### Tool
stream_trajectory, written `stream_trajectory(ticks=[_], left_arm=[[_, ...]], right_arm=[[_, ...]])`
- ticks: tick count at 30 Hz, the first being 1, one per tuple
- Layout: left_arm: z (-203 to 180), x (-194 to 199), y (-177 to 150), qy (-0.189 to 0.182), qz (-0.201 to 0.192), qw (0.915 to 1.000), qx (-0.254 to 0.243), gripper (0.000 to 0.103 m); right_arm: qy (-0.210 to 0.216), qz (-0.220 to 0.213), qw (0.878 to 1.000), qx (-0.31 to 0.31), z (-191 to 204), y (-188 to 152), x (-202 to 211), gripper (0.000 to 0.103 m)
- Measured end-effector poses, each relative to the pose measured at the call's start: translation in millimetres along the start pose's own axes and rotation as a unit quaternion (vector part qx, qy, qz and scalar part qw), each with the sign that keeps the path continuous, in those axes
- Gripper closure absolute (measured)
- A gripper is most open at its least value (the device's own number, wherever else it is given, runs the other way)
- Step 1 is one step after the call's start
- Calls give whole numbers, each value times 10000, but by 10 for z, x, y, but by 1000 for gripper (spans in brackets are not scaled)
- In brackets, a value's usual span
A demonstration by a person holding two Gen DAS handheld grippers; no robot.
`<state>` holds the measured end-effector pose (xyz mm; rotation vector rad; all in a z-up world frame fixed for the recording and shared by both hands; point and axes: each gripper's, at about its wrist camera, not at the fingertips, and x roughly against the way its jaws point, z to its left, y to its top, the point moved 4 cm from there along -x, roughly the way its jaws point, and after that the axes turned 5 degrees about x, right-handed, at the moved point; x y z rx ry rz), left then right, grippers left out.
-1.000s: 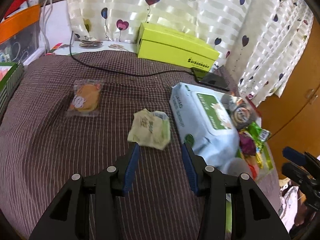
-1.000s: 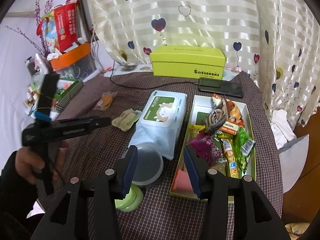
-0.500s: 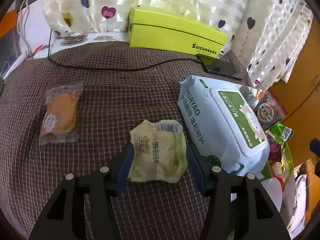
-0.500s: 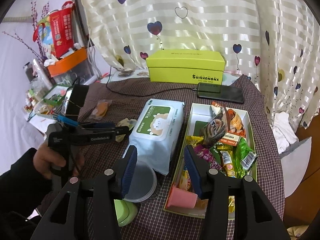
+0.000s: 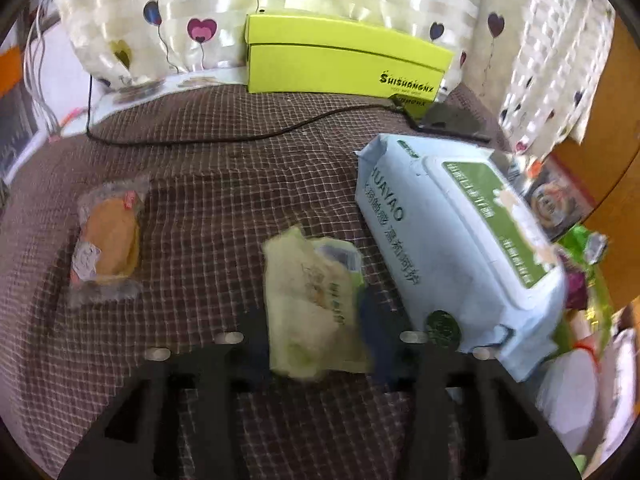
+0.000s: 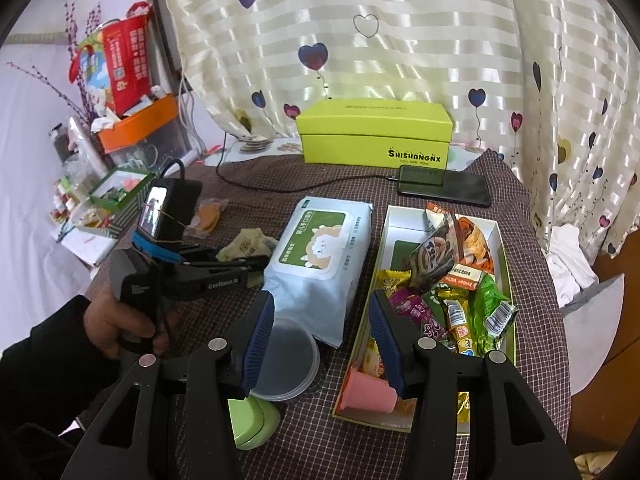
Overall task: Organize snacks
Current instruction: 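Grasp the pale green snack packet with the left tool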
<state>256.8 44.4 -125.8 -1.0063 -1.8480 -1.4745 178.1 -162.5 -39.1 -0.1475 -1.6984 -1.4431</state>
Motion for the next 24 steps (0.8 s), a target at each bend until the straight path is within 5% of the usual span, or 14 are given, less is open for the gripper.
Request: stream_trajectory(ticks=[12,24], left_arm=[[178,472,-200,-121,-400,9982,439,68],[439,945,-565,-179,-627,9933,951,68]], right_arm=[[29,99,9999,101,112,59,-66,54],[490,591,9961,441,581,310,-583,54]])
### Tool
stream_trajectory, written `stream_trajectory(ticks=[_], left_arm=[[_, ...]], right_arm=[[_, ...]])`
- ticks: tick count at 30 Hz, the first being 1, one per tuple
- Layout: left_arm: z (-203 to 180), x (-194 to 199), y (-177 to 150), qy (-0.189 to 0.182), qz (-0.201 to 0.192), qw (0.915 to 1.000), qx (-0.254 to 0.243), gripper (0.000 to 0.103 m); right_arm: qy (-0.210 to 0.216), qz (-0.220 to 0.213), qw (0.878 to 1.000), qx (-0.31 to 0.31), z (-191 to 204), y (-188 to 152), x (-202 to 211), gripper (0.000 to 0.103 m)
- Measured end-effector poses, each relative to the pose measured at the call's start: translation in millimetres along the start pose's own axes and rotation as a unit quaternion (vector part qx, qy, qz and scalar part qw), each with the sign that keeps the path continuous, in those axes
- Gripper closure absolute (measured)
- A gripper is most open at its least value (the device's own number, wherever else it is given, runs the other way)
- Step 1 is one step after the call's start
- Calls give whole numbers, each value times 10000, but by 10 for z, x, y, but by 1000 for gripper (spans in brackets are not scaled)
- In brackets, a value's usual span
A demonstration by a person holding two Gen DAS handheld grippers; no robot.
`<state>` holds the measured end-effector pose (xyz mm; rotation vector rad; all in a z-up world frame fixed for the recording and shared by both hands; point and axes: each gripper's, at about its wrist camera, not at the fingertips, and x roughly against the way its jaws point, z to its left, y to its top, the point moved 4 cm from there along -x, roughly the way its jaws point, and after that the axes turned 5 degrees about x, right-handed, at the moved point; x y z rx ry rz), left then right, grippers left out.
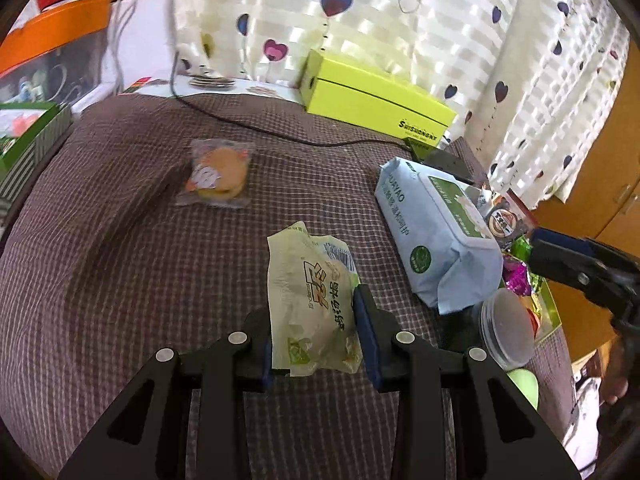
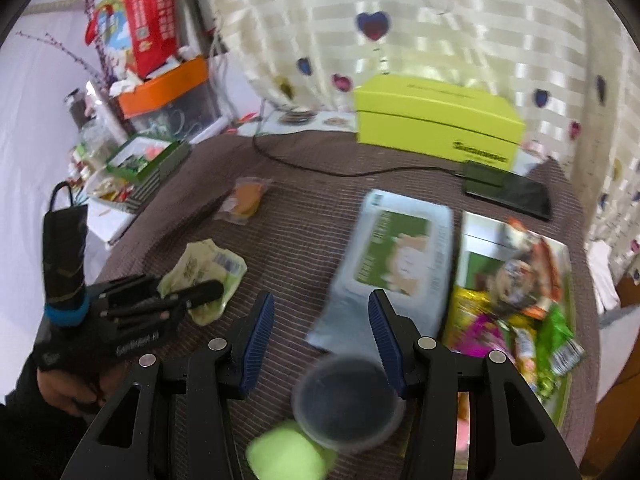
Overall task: Organize snacks
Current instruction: 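Grasp the pale green snack packet with the left tool, then grasp the wrapped orange cake with the right tool while the left tool holds the packet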
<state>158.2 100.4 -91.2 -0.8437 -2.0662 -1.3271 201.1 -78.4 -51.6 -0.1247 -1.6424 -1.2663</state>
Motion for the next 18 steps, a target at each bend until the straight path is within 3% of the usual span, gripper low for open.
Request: stream_trajectory(ticks=[8,16,18], left_arm=[[338,258,47,183,-349,9985,379,68],[754,471,30,359,-568,9946,788,68],[842,519,12,376,-601,9936,874,68]], right_arm=[[306,152,9993,131,395,527,-459,54],[680,530,9960,-233,709,990,-1235,54],[641,645,9953,-347,726,1041,-1418,49]])
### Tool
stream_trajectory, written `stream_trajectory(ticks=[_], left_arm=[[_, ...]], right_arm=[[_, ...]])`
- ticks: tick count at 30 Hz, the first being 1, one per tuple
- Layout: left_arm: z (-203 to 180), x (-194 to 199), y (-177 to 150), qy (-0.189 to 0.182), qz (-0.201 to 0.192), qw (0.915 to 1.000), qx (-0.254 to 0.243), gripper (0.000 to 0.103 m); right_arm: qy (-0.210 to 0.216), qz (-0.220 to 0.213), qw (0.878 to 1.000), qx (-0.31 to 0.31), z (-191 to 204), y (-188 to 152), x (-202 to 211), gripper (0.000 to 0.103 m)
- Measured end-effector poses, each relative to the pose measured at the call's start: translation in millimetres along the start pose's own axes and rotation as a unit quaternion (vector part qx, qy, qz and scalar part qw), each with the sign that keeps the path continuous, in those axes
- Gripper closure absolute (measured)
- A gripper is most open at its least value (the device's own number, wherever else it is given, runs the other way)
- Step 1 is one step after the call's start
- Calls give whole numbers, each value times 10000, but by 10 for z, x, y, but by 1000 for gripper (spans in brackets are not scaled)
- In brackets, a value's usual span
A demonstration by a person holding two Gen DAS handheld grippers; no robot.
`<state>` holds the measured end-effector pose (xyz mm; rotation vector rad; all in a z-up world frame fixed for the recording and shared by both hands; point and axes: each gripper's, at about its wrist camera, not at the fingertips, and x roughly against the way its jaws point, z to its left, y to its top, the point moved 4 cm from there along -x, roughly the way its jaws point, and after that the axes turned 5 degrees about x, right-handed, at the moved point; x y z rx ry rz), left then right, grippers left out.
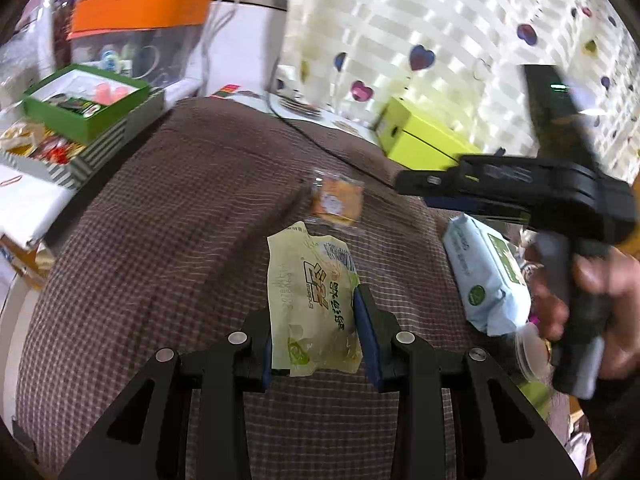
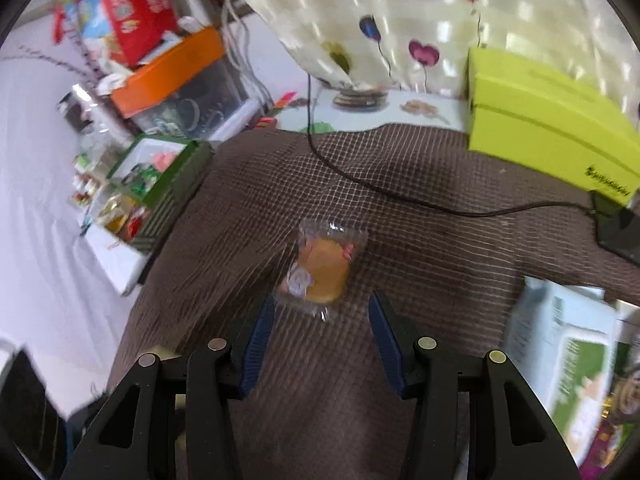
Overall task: Organize snacks
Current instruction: 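Grasp the wrapped orange cake with the right tool while the left tool holds the packet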
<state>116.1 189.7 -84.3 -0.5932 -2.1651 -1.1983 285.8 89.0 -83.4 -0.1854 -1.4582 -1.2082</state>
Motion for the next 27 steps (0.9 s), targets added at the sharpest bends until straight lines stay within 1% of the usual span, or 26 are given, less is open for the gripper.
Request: stream_trajectory(ticks=[2,9,12,14,16,17,18,20,22,24,27], left_arm=[[76,37,-1,17,-33,10000,74,68],[247,88,-6,44,-56,9998,201,68],[257,94,-1,28,-70,9998,190,68],[248,87,-3,12,-63,9998,170,68],[226,81,-1,2,-51,9999,151,68],[217,79,-3,-3,-45,9999,147,68],[210,76,-5,-8,-38,9999,144,68],[187,73,-6,-19,-30,9999,131,68],[163,77,-3,-32,-26,9999,121,68],[140,105,1,-40,-43,9999,99,68],[107,152,-4,-33,-69,9999,66,68]], right_arm=[[-16,153,9998,-104,1,69,-214,43],[-219,436,9978,-450,-74,124,-698,42],[-318,492,9975,-392,-65,129,-814,42],[-551,527,9969,-218,-50,148,-840,43],[-529,530,9971,-151,-34,161,-838,56],[-539,516,9972,-86,-16,162,-820,61],[-614,493,9969,-6,-3,162,-799,64],[-639,439,9969,147,33,147,-747,67],[-586,442,9972,154,37,121,-696,69],[-513,406,9977,158,53,91,-597,75],[-478,279,9980,298,109,46,-376,75]])
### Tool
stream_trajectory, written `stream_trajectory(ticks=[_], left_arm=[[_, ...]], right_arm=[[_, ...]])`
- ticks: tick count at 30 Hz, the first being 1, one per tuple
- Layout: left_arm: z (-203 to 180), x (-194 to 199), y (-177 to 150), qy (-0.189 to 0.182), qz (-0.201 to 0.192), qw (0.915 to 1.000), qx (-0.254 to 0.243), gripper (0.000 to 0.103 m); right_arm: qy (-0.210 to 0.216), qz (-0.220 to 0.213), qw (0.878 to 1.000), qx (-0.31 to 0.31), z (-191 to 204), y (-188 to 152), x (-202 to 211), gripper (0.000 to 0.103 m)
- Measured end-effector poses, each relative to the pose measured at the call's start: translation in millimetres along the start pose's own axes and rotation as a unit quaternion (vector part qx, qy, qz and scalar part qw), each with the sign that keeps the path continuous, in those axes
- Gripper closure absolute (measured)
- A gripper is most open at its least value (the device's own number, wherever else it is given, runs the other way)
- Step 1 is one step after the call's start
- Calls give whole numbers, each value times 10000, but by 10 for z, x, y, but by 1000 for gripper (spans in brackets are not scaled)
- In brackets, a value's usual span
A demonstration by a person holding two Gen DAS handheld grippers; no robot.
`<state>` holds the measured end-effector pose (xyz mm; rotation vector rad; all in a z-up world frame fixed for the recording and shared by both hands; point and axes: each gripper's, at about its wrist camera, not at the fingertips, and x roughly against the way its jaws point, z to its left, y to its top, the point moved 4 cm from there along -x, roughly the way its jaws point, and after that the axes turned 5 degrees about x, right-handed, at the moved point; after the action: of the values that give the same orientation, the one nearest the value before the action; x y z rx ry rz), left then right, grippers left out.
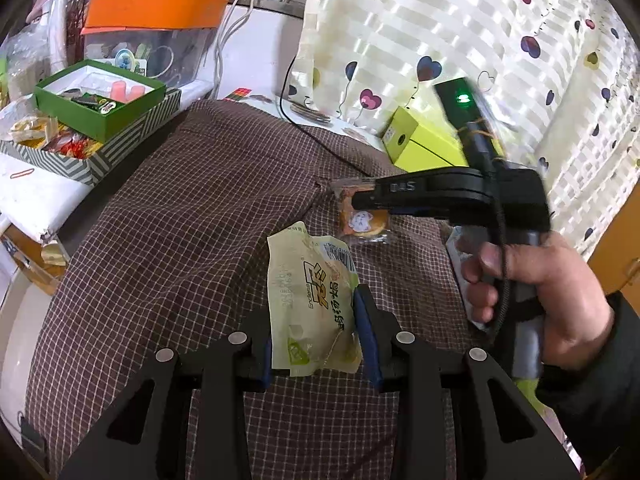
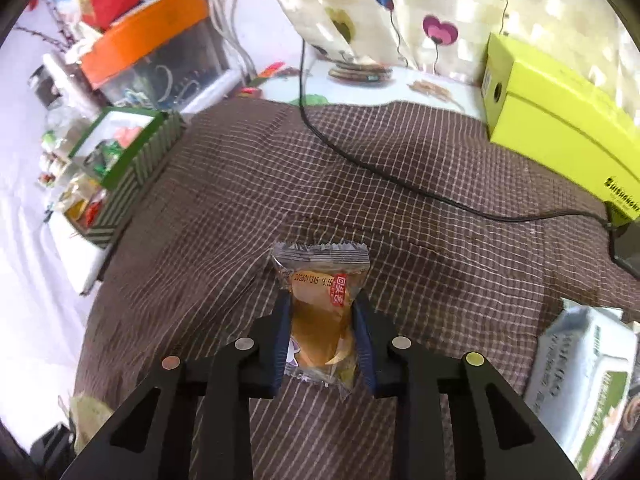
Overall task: Organize snacks
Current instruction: 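Grasp the wrapped orange cake with the right tool while the left tool holds the packet, then carry the orange cake to the gift box and release it with the right tool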
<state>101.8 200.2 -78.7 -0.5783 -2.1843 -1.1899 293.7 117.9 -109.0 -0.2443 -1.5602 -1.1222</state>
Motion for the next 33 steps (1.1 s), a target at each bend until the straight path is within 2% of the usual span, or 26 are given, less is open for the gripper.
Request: stream_trajectory(ticks=[7,14,22,33], left_arm=[[-124,169,-38,-38,-78,9999,-82,68],[-250,343,-75,-60,-141,9997,-195,68],[-554,505,-152,-227,-172,9984,-499,68],[-1054,591,-291,-446,-99,9946,-934,68]], right_arm=[[104,-96,9999,52,33,-180,278,77],[305,-465,9985,-16,44,-466,826,77],[450,-952,9944,-135,15,-884,1463,77],[388,-1370,9887,-476,-253,-1339,1974,77]])
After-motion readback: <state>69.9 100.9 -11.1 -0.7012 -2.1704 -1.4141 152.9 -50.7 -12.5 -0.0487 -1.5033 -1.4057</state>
